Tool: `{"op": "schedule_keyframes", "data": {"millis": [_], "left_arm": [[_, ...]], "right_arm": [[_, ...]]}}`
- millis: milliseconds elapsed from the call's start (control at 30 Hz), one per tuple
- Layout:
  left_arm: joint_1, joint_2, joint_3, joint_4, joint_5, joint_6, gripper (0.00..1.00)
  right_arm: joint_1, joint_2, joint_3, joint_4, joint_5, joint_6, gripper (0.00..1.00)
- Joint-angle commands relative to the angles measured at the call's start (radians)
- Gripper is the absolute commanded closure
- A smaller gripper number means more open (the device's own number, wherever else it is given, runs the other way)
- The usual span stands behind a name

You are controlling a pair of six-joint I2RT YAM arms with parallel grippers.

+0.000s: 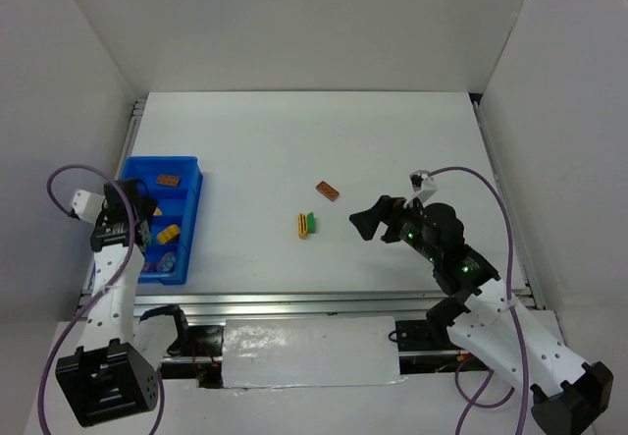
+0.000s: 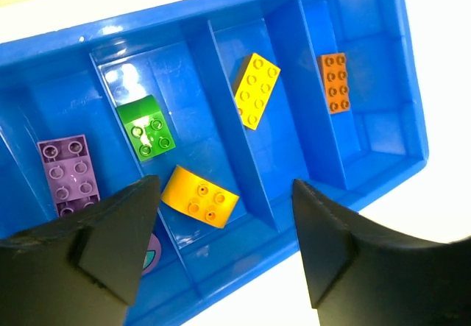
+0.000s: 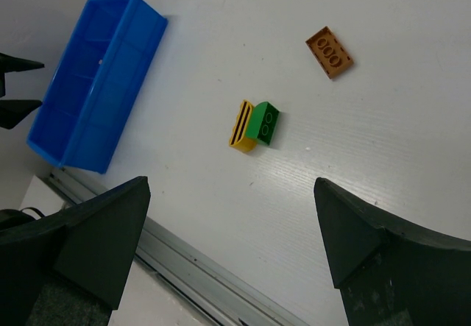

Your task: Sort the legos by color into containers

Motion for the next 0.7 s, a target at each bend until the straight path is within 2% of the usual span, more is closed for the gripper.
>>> {"op": "schedule_keyframes", "data": {"millis": [0,267,667], "left_arm": [[0.005,-0.031,0.058,-0.018,0.012,0.054,0.14],[0.005,-0.083,0.11,-0.05,0.018,0.12,0.13],[0.005,-0.074,0.134,-0.062,0.046,0.171,0.09]], "right_arm": [[-0.004,-0.006,0.014,0.041,0.002,-0.014,0.0],[-0.004,-0.005,0.014,0.041,0.004,-0.012,0.0],[-0.004,0.0,0.016,0.039,0.005,-0.012,0.0]]}}
